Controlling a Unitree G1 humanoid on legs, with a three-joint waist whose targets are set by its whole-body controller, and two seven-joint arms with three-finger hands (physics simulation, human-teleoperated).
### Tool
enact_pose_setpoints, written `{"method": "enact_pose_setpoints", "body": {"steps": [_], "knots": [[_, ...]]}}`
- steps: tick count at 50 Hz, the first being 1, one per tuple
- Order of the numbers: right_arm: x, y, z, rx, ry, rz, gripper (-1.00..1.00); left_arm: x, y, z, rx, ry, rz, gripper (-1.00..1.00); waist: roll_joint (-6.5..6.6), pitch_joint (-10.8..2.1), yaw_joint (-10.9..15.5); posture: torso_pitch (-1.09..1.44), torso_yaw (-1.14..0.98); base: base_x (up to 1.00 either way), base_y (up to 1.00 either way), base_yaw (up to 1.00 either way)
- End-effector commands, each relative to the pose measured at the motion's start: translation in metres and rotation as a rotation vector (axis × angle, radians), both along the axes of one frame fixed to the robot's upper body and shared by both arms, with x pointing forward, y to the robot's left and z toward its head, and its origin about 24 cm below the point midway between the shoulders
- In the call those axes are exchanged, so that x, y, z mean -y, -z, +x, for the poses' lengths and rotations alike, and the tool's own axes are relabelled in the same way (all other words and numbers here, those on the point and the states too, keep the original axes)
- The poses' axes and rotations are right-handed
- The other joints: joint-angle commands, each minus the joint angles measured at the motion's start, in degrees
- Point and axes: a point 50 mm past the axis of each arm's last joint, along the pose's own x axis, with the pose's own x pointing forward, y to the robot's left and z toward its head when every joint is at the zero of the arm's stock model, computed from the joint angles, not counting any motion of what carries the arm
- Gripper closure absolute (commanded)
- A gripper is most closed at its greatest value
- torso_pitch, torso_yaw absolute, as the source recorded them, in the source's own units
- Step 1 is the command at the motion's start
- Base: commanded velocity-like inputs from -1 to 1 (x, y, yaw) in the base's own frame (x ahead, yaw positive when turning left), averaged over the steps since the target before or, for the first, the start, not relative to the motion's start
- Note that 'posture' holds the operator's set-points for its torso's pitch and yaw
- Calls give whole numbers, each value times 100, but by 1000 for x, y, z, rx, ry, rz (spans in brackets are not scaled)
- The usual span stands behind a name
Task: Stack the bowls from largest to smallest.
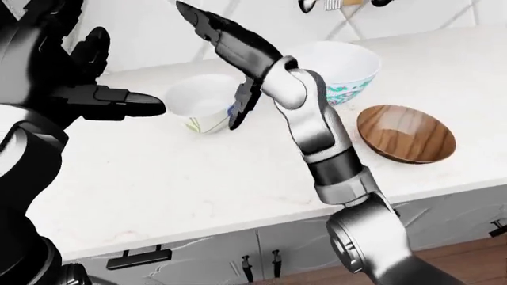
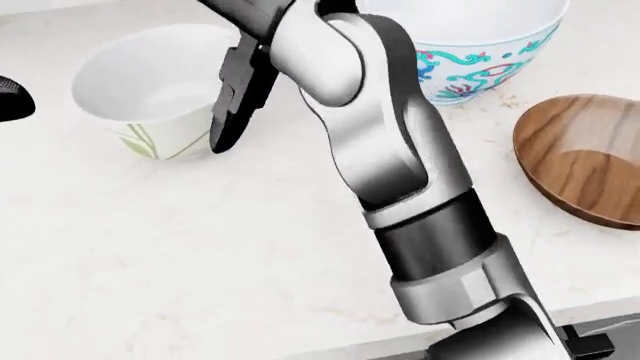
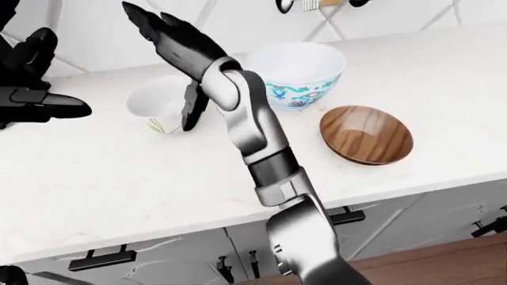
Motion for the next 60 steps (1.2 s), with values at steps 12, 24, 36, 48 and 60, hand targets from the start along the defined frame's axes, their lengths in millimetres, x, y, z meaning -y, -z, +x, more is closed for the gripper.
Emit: {"method": "enact_pose_setpoints", "body": {"steps": [12, 24, 36, 48, 60], "knots": [[-43, 15, 3, 242, -67, -258, -100, -13, -12, -10, 80, -33, 1, -100, 75, -178, 0, 0, 0, 0, 0, 0], [-49, 44, 20, 228, -20, -368, -76, -22, -14, -16, 82, -46, 4, -100, 104, -197, 14, 0, 0, 0, 0, 0], [-54, 50, 22, 232, -2, -378, -22, -31, -14, -22, 83, -65, 5, -100, 128, -191, 12, 0, 0, 0, 0, 0], [-48, 63, 28, 228, 43, -422, 15, -29, -13, -24, 80, -62, 9, -100, 136, -207, 24, 0, 0, 0, 0, 0], [-43, 53, 30, 277, 74, -400, 100, -28, -10, -23, 78, -59, 7, -100, 138, -204, 35, 0, 0, 0, 0, 0]]}}
